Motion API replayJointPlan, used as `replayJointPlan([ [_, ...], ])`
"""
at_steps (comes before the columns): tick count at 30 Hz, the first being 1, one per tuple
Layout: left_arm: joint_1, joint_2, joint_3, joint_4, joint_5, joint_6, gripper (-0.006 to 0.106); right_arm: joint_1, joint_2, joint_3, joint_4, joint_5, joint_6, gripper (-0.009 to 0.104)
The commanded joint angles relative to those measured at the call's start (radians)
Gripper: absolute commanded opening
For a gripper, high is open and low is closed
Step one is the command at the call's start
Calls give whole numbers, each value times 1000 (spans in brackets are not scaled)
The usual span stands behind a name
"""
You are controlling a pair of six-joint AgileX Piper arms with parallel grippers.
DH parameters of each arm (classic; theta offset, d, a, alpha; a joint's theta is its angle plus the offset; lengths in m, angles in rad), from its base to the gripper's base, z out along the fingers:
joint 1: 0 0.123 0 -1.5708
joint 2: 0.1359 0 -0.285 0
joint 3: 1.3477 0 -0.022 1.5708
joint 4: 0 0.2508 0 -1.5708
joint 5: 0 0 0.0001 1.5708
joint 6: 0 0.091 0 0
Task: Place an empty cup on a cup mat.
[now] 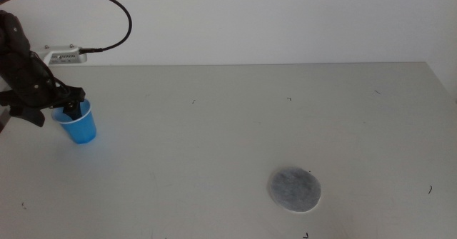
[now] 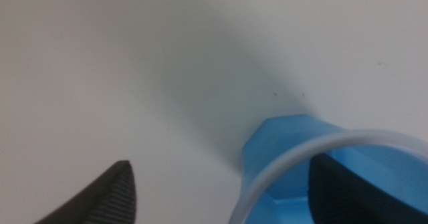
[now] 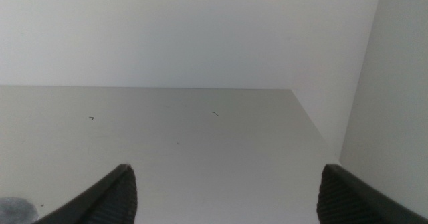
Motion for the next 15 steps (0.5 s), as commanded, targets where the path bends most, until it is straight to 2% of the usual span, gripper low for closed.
replayJointPlan([
  [1, 2, -51, -31, -15, -21, 0, 71, 2, -19, -12, -9, -77, -8, 94],
  [3, 2, -50, -31, -17, -20, 0, 53, 2, -19, -12, -9, -77, -8, 94],
  [10, 2, -65, -31, -35, 4, 0, 4, 2, -19, -12, -9, -77, -8, 94],
  [11, 2, -72, -31, -35, 6, 0, 0, 2, -19, -12, -9, -77, -8, 94],
  [15, 2, -114, -31, -31, 15, 1, 0, 2, -19, -12, -9, -77, -8, 94],
])
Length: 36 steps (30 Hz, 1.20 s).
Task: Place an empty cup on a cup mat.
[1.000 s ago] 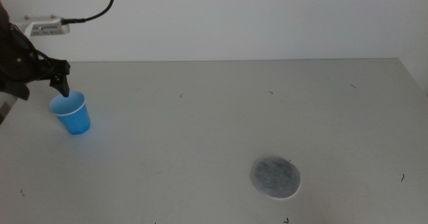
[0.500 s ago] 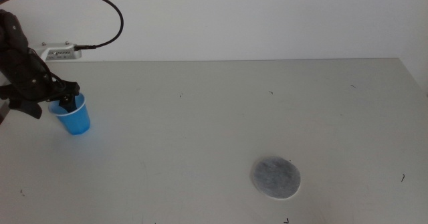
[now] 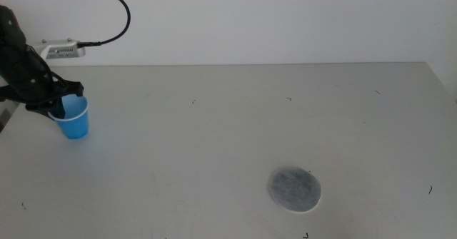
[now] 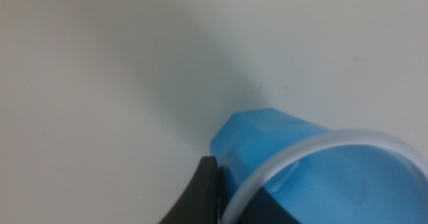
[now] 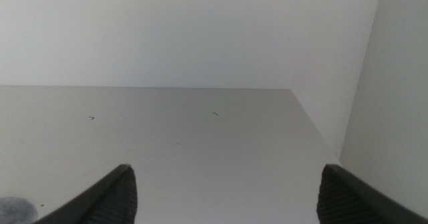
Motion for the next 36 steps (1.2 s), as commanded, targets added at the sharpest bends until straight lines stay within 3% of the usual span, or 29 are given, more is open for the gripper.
replayJointPlan([
  [1, 2, -97, -31, -14, -1, -4, 0, 2, -19, -12, -9, -77, -8, 94],
  [13, -119, -228, -50, -29, 101, -64, 0, 2, -19, -12, -9, -77, -8, 94],
  [36, -747, -167, -131, -16, 114, -245, 0, 2, -19, -12, -9, -77, -8, 94],
])
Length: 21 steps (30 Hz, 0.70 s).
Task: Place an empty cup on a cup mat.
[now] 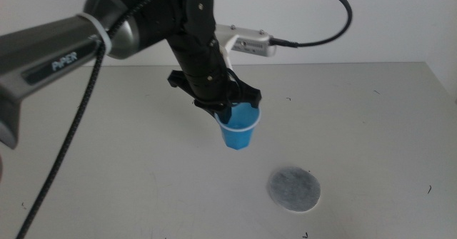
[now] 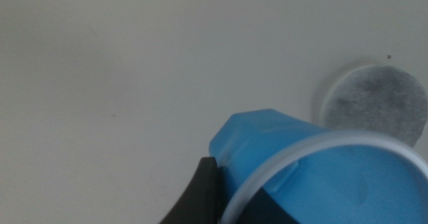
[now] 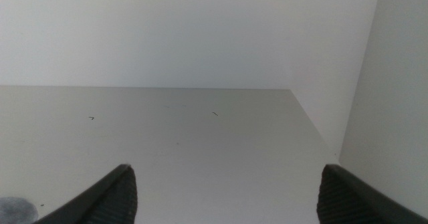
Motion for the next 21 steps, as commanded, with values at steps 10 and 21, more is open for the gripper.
replayJointPlan([
  [10, -183, 26, -31, -23, -121, -32, 0, 2, -19, -12, -9, -77, -8, 94],
  [21, -228, 103, -31, -61, -142, -32, 0, 2, -19, -12, -9, -77, -8, 94],
])
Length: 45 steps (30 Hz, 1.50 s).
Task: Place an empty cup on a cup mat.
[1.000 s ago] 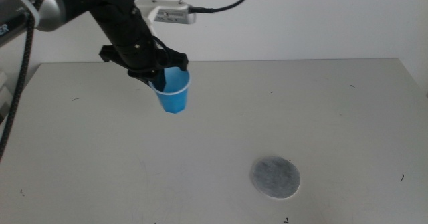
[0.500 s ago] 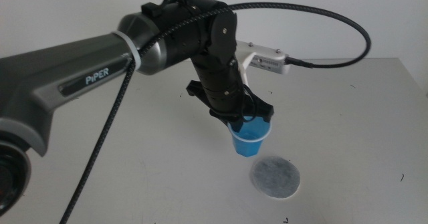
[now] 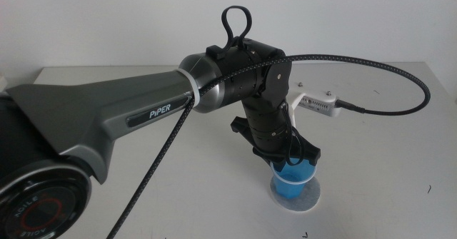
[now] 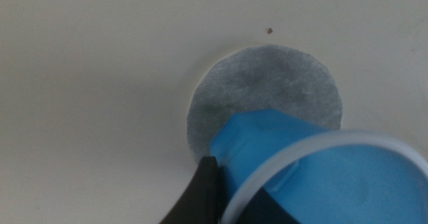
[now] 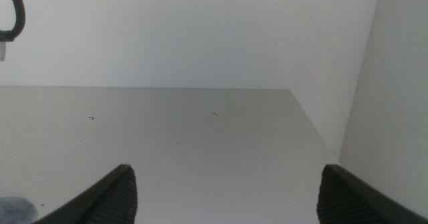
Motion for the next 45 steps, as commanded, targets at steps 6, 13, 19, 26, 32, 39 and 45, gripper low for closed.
replayJointPlan([
  [6, -10, -48, -31, -38, -33, -3, 0, 2, -19, -12, -9, -77, -8, 94],
  [13, -10, -38, -31, -34, -61, -1, 0, 2, -19, -12, -9, -77, -8, 94],
  [19, -10, -21, -31, -35, -65, 1, 0, 2, -19, -12, -9, -77, -8, 94],
  [26, -9, -21, -34, -35, -34, 31, 25, 2, -19, -12, -9, -77, -8, 94],
  [32, -4, -41, -34, -24, -36, 42, 75, 2, -19, -12, -9, -77, -8, 94],
  [39, 25, -129, -34, -35, -22, 93, 105, 2, -19, -12, -9, -77, -8, 94],
  [45, 73, -251, -34, -35, 0, 103, 105, 2, -19, -12, -9, -77, -8, 94],
])
